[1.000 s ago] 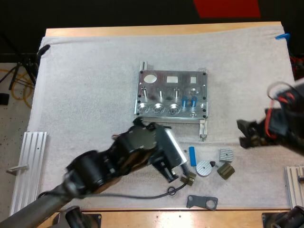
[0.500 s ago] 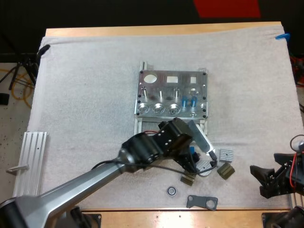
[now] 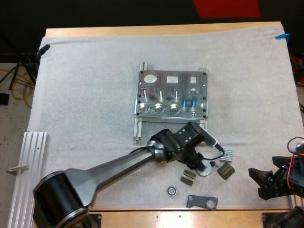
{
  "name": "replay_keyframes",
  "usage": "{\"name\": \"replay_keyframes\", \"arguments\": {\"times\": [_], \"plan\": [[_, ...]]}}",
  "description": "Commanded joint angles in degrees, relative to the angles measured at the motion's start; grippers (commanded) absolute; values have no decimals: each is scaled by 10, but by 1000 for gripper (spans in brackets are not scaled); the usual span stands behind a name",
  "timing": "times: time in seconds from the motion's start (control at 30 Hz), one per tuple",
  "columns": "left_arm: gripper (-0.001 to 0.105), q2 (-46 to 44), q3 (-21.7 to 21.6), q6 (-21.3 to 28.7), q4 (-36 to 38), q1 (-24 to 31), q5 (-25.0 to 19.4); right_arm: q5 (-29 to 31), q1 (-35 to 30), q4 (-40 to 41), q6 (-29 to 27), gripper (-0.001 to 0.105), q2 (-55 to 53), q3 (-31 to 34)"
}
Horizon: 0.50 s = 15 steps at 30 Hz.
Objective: Load cells from left to right
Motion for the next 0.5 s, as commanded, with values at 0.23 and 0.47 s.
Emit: {"name": "replay_keyframes", "arguments": {"times": [0.23, 0.47], "plan": [[65, 69, -71, -8, 57, 0, -12, -4, 0, -4, 1, 68, -2, -1], [65, 79, -72, -2, 79, 0, -12, -4, 0, -4, 1, 68, -2, -1]]}}
